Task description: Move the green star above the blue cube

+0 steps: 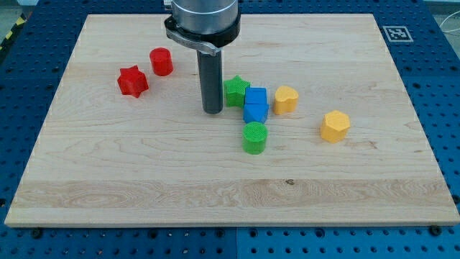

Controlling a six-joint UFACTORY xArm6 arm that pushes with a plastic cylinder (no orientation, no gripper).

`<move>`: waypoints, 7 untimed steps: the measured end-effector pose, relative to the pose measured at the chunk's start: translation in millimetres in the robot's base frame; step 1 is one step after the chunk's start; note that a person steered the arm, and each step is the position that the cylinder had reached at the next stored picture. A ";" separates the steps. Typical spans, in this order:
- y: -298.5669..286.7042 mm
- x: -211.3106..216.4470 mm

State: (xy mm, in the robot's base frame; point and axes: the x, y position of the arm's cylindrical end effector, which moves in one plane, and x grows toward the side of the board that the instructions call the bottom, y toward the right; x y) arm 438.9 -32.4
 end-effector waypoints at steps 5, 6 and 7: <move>11.6 -34.9; 11.6 -48.3; 11.6 -54.1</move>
State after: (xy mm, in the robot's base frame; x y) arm 384.8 -20.8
